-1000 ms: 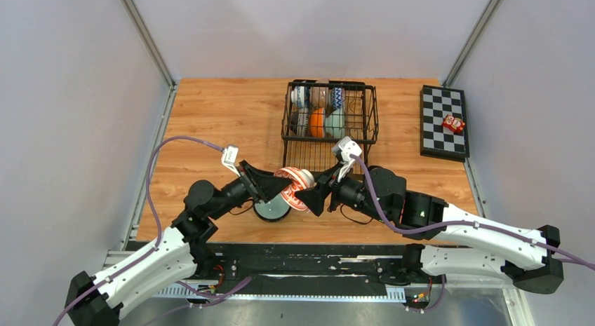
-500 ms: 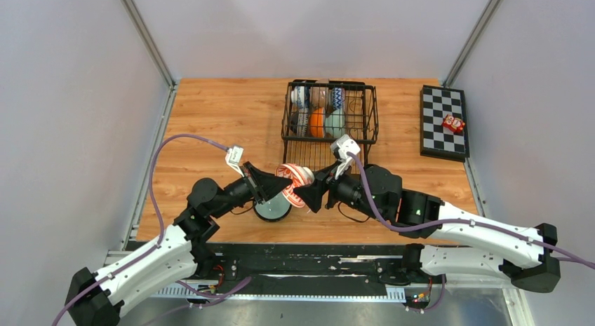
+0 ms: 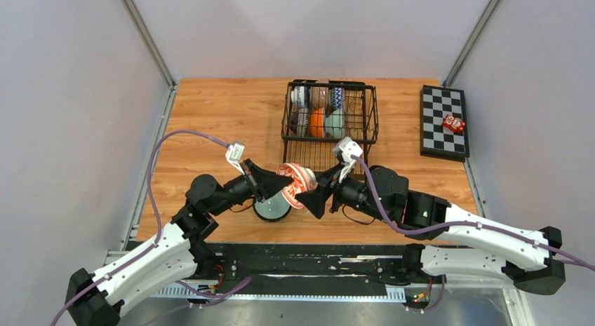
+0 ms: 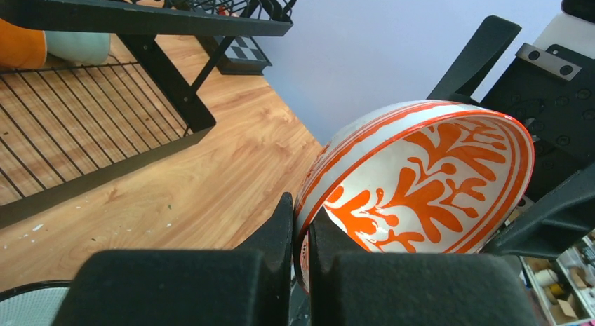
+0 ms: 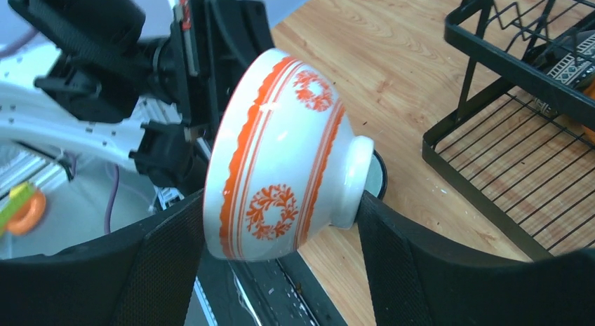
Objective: Load the bowls into the dish rack
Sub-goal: Turn the bowl upside down on the dish rack.
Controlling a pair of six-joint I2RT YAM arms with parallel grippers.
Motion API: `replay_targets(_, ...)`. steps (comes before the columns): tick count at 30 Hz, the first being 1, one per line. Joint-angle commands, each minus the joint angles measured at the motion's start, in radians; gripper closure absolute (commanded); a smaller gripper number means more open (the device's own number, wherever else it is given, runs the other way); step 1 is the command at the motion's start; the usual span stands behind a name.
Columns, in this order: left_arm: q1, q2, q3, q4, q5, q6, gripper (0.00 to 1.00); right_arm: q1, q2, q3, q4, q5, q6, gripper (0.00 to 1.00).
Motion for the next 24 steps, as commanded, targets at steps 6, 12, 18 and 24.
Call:
replay_targets(6, 0.009, 0.005, 0.067, 0.014, -0.039, -0.014, 1.00, 0.018, -0.016, 0.000, -0.044, -0.225, -0.014, 0.11)
replay_targets(12, 0.008, 0.006, 0.076, 0.006, -0.035, -0.011, 1.00, 0.018, -0.013, -0.008, -0.018, -0.212, -0.004, 0.11)
replay_targets(18, 0.008, 0.010, 0.079, 0.009, -0.030, -0.009, 1.00, 0.019, -0.009, -0.006, -0.005, -0.208, -0.003, 0.13)
replay_targets(24, 0.008, 0.014, 0.077, 0.026, -0.020, -0.016, 1.00, 0.018, 0.007, -0.004, 0.008, -0.200, 0.004, 0.17)
